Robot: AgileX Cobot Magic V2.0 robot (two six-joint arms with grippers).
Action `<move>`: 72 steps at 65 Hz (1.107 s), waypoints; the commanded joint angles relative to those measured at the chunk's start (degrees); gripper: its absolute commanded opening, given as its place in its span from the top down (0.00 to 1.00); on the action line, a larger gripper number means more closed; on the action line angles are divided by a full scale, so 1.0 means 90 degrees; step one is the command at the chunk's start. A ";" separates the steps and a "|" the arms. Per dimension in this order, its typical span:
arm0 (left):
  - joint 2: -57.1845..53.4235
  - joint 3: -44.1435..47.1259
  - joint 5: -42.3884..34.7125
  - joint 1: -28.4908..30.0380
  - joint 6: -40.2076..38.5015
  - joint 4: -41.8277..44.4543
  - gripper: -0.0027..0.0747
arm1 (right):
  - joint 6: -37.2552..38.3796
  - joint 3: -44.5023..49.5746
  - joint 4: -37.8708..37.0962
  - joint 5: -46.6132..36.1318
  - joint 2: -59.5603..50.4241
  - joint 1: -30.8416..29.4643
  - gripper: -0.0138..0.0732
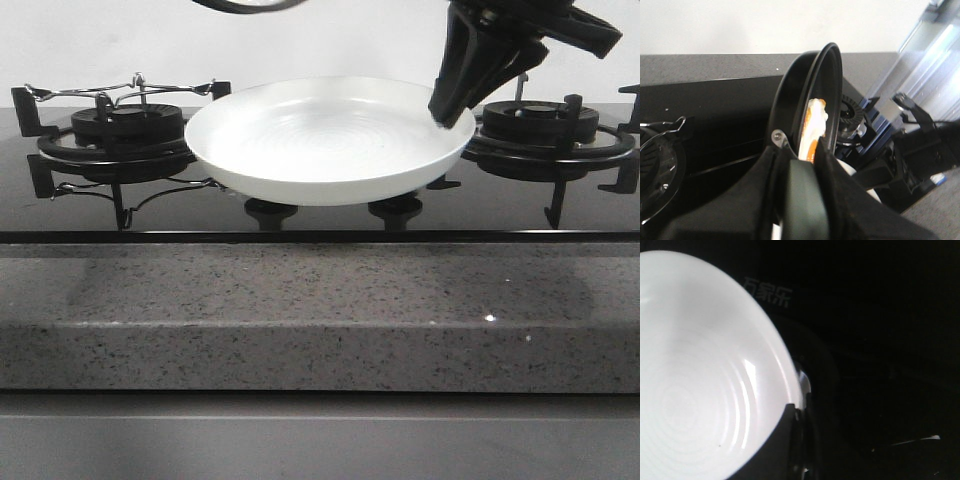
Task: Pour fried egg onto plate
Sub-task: 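Tilt the pan over the plate to slide the egg out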
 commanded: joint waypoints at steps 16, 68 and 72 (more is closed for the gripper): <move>-0.0190 -0.0192 -0.1745 -0.1817 0.0017 0.2620 0.99 | -0.0062 -0.0174 0.0093 -0.0254 -0.0298 0.0002 0.91; -0.0105 -0.0192 -0.2023 -0.0959 -0.0223 0.2771 0.99 | -0.0062 -0.0174 0.0093 -0.0255 -0.0298 0.0002 0.91; 0.0020 -0.0192 -0.1956 -0.0385 -0.0223 0.2048 0.99 | -0.0062 -0.0174 0.0093 -0.0255 -0.0298 0.0002 0.91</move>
